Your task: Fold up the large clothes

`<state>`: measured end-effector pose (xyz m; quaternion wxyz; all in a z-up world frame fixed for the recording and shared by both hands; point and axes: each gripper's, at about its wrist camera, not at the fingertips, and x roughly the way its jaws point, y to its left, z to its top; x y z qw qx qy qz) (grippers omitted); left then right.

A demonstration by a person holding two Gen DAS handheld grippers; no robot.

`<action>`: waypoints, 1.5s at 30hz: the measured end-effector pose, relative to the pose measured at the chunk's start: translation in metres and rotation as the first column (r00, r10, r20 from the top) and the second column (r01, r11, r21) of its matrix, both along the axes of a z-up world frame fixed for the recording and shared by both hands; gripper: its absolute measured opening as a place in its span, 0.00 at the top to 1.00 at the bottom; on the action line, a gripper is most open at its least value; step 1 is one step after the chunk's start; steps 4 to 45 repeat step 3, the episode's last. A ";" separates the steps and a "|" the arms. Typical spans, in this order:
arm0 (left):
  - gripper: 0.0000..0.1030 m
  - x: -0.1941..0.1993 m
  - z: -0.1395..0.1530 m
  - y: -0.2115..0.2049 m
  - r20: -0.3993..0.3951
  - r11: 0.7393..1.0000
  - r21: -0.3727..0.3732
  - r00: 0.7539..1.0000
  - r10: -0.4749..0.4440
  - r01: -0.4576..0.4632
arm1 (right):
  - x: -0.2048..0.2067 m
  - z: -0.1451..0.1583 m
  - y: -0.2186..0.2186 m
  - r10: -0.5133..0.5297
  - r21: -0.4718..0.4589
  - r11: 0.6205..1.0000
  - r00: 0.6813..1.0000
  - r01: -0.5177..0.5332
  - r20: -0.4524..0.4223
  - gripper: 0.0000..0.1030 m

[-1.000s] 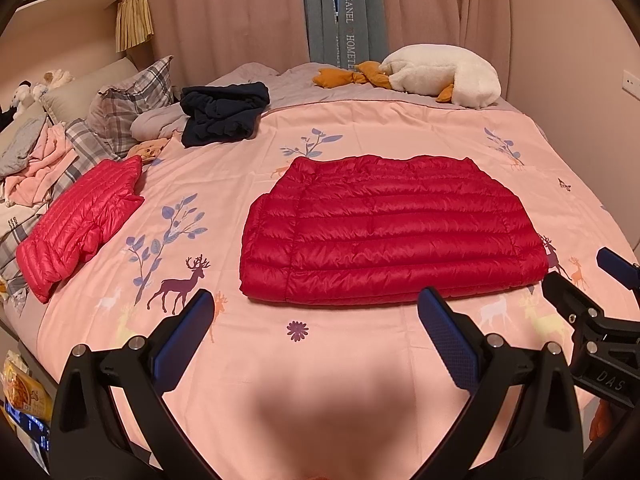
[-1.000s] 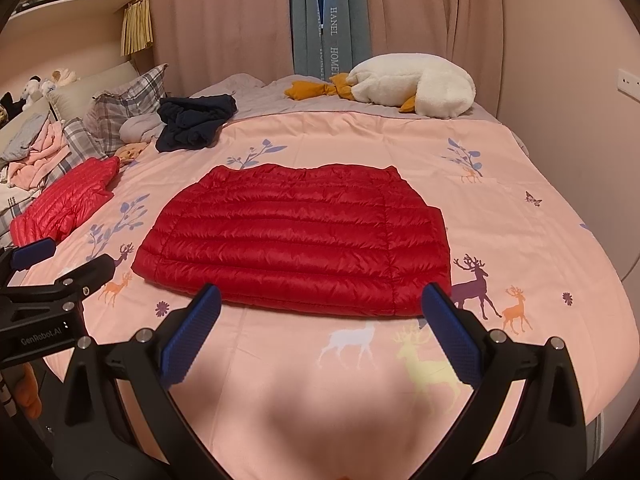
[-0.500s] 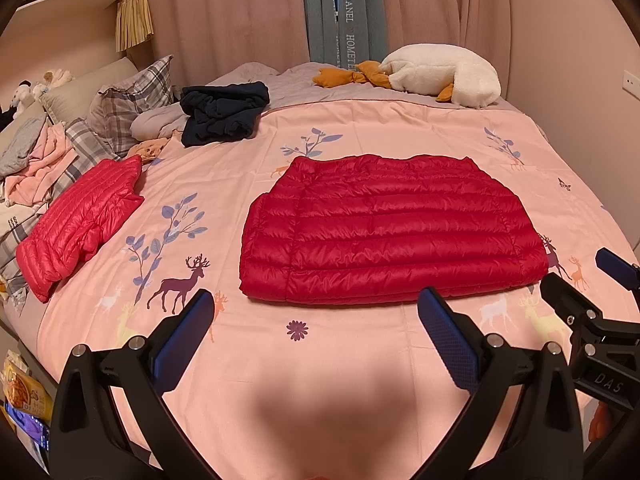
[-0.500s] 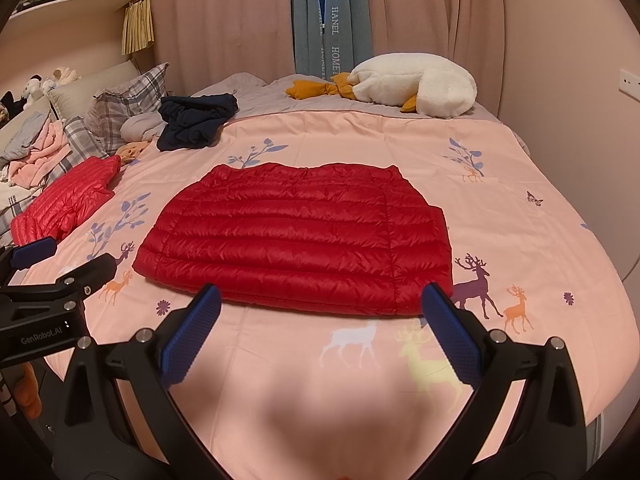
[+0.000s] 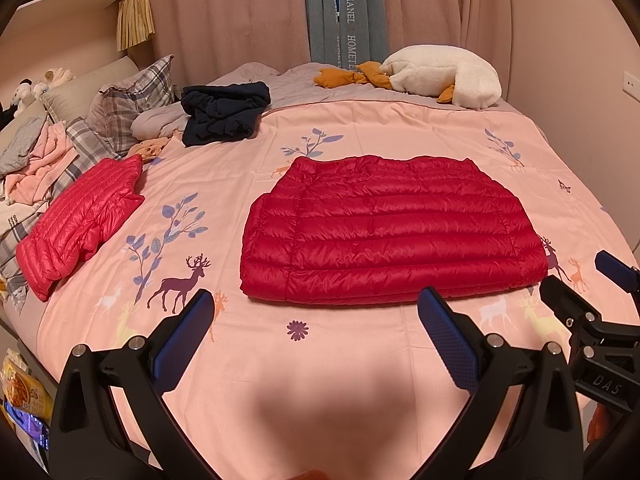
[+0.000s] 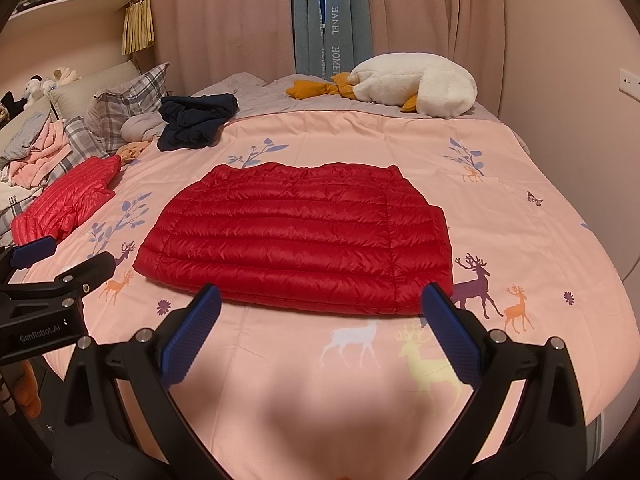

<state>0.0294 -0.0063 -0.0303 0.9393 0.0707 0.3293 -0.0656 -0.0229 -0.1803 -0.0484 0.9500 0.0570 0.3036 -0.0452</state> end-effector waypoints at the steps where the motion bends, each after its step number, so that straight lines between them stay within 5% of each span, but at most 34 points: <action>1: 0.01 0.000 0.000 0.000 0.000 1.000 0.001 1.000 0.000 0.000 | 0.000 0.000 0.000 0.000 0.000 1.000 1.000 0.000 0.000 0.02; 45: 0.01 0.000 0.000 0.000 -0.001 1.000 0.000 1.000 0.000 0.000 | 0.000 0.000 0.000 0.001 0.000 1.000 1.000 -0.001 0.000 0.02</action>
